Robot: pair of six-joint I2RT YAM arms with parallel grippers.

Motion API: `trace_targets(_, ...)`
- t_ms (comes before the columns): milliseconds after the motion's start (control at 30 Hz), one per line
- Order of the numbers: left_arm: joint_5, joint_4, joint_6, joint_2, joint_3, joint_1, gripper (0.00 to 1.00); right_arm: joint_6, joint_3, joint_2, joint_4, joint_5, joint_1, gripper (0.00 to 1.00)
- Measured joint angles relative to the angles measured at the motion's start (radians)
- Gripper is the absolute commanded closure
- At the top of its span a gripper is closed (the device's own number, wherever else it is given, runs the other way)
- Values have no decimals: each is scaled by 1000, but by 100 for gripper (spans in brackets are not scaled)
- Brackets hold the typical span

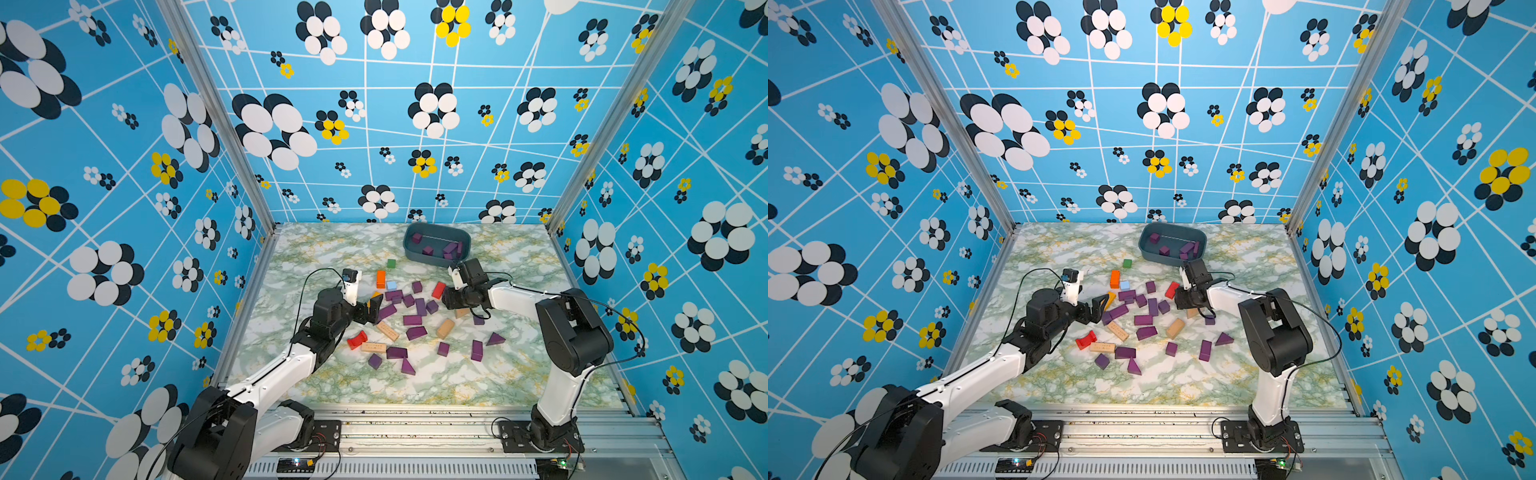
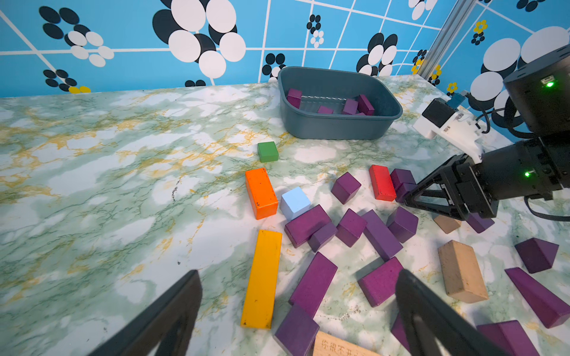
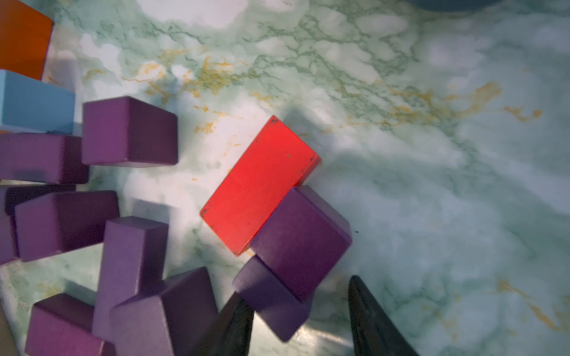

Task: Pick purple bricks into the storage bin
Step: Pick up the building block from the center of the board.

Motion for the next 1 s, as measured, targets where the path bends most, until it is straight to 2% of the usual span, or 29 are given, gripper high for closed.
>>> trace_targets(467,0,0,-29,14,0,7,1,-14,24,28,29,-20,0,49)
trace_targets(633,0,0,-32,14,0,11,1,-16,34,38,35,-35,0,55)
trace_targets(767,0,0,-32,14,0,12,1,-22,37,43,38,-42,2,72)
trace_targets(833,0,0,-33,14,0,12,1,-18,37,44,38,-45,2,75)
trace_targets(900,0,0,-33,14,0,13,1,-16,37,44,38,-46,2,84)
trace_targets(1000,0,-1,-37,14,0,13,0,-9,36,43,47,-47,2,88)
